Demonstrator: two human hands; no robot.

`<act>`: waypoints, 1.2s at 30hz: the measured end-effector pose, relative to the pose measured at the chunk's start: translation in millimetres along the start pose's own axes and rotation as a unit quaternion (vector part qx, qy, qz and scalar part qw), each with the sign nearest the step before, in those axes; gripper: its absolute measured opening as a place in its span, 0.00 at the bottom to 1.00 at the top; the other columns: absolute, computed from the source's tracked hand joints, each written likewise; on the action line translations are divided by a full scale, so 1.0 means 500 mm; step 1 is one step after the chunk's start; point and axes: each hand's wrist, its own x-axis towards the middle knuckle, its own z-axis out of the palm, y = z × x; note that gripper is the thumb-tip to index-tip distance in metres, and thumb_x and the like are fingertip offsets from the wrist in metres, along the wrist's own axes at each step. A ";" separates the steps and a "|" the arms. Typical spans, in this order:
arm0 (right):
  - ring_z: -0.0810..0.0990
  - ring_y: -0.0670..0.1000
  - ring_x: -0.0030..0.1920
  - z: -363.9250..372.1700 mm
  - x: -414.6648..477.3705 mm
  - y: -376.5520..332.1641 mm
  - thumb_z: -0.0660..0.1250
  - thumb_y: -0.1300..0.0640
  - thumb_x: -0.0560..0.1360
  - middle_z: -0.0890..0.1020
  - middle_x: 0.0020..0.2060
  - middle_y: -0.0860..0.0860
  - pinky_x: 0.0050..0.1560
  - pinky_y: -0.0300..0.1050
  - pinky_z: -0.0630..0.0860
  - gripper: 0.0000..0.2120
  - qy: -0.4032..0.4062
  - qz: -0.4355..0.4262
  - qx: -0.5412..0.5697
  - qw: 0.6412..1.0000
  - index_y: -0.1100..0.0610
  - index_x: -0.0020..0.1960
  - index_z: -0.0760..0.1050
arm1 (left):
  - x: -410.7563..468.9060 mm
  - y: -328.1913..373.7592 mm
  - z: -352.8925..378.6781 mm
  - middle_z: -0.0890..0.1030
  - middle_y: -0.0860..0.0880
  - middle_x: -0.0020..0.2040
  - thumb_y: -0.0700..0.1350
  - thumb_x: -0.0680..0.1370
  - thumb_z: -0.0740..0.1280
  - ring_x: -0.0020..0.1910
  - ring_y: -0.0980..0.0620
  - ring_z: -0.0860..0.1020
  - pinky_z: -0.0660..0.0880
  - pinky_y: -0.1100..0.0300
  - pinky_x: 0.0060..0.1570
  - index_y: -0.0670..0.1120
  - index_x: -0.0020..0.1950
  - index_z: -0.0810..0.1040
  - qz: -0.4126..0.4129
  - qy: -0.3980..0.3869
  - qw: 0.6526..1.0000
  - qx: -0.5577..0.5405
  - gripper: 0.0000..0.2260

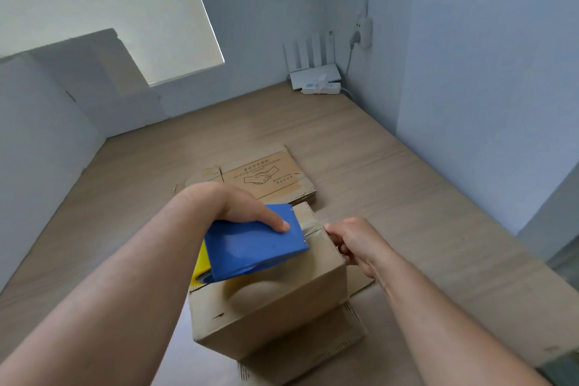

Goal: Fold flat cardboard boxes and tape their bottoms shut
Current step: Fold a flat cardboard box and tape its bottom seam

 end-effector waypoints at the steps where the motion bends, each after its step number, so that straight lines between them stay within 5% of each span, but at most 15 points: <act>1: 0.65 0.47 0.26 -0.002 -0.003 0.000 0.67 0.54 0.73 0.72 0.28 0.49 0.25 0.38 0.62 0.08 0.001 0.011 -0.010 1.000 0.56 0.39 0.72 | 0.000 0.002 -0.001 0.85 0.49 0.44 0.68 0.63 0.73 0.43 0.50 0.84 0.78 0.56 0.52 0.49 0.48 0.80 0.001 0.001 1.000 0.001 0.26; 5: 0.72 0.51 0.35 -0.031 -0.021 0.015 0.70 0.45 0.71 0.77 0.43 0.54 0.25 0.38 0.66 0.22 0.098 0.038 -0.146 0.984 0.57 0.55 0.67 | 0.001 0.002 0.001 0.84 0.49 0.45 0.68 0.63 0.73 0.43 0.49 0.83 0.78 0.57 0.51 0.49 0.49 0.80 0.003 -0.001 1.000 0.001 0.27; 7: 0.74 0.53 0.38 -0.027 -0.027 0.024 0.64 0.50 0.76 0.80 0.43 0.54 0.33 0.45 0.70 0.12 0.170 -0.063 -0.207 0.961 0.60 0.49 0.73 | 0.003 -0.001 0.001 0.84 0.48 0.46 0.68 0.63 0.73 0.44 0.49 0.83 0.78 0.57 0.50 0.49 0.50 0.80 0.004 -0.001 1.000 -0.002 0.27; 9: 0.75 0.54 0.37 0.003 -0.038 0.013 0.59 0.49 0.79 0.79 0.36 0.53 0.35 0.47 0.69 0.17 0.192 -0.150 -0.245 0.938 0.58 0.38 0.75 | 0.002 -0.004 0.005 0.84 0.48 0.45 0.68 0.63 0.73 0.42 0.50 0.83 0.78 0.58 0.46 0.49 0.50 0.79 0.004 0.000 1.000 -0.006 0.27; 12: 0.74 0.51 0.38 0.056 -0.046 0.002 0.59 0.42 0.77 0.77 0.35 0.48 0.33 0.44 0.64 0.17 0.176 -0.160 -0.303 0.923 0.50 0.35 0.69 | -0.002 -0.003 0.010 0.83 0.49 0.45 0.68 0.64 0.73 0.42 0.50 0.83 0.78 0.59 0.46 0.49 0.49 0.79 0.016 0.011 1.000 -0.008 0.26; 21: 0.67 0.46 0.29 0.064 -0.040 0.002 0.65 0.49 0.77 0.69 0.27 0.47 0.29 0.42 0.60 0.19 0.166 -0.176 -0.237 0.941 0.53 0.31 0.64 | -0.015 -0.085 0.000 0.86 0.49 0.43 0.67 0.59 0.75 0.43 0.48 0.85 0.79 0.56 0.48 0.48 0.51 0.81 0.073 -0.007 0.994 -0.083 0.30; 25: 0.67 0.47 0.30 0.064 -0.041 0.001 0.65 0.48 0.77 0.70 0.27 0.46 0.29 0.42 0.62 0.18 0.166 -0.183 -0.243 0.938 0.53 0.31 0.66 | -0.020 -0.240 -0.006 0.86 0.46 0.46 0.67 0.54 0.78 0.43 0.47 0.85 0.79 0.58 0.40 0.46 0.52 0.82 0.055 -0.073 0.985 -0.147 0.35; 30: 0.69 0.50 0.33 0.066 -0.032 -0.002 0.67 0.49 0.76 0.72 0.29 0.51 0.34 0.46 0.62 0.18 0.169 -0.183 -0.249 0.936 0.62 0.35 0.71 | -0.029 -0.470 0.041 0.86 0.45 0.45 0.68 0.47 0.78 0.45 0.46 0.84 0.80 0.56 0.45 0.43 0.50 0.83 0.011 -0.085 0.985 -0.152 0.41; 36: 0.68 0.51 0.33 0.071 -0.040 -0.010 0.66 0.50 0.77 0.71 0.29 0.51 0.33 0.47 0.61 0.18 0.175 -0.198 -0.266 0.927 0.59 0.33 0.70 | 0.014 -0.494 0.105 0.86 0.50 0.40 0.69 0.54 0.75 0.40 0.51 0.85 0.78 0.61 0.40 0.46 0.50 0.81 0.018 -0.058 0.982 -0.177 0.35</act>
